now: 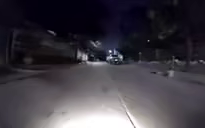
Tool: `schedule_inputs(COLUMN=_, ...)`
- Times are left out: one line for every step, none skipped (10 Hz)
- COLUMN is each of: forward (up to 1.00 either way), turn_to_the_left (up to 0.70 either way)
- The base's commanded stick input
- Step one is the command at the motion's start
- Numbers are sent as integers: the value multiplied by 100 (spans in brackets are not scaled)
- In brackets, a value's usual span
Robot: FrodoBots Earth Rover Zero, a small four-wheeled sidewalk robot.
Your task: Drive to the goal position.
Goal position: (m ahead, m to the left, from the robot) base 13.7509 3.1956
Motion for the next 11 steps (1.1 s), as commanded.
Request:
schedule_inputs(forward=96, turn_to_the_left=5)
schedule_inputs(forward=96, turn_to_the_left=-6)
schedule_inputs(forward=96, turn_to_the_left=-27)
schedule_inputs(forward=96, turn_to_the_left=5)
schedule_inputs(forward=96, turn_to_the_left=5)
schedule_inputs(forward=96, turn_to_the_left=5)
schedule_inputs(forward=96, turn_to_the_left=5)
schedule_inputs(forward=96, turn_to_the_left=5)
schedule_inputs(forward=96, turn_to_the_left=5)
schedule_inputs(forward=96, turn_to_the_left=5)
schedule_inputs(forward=96, turn_to_the_left=5)
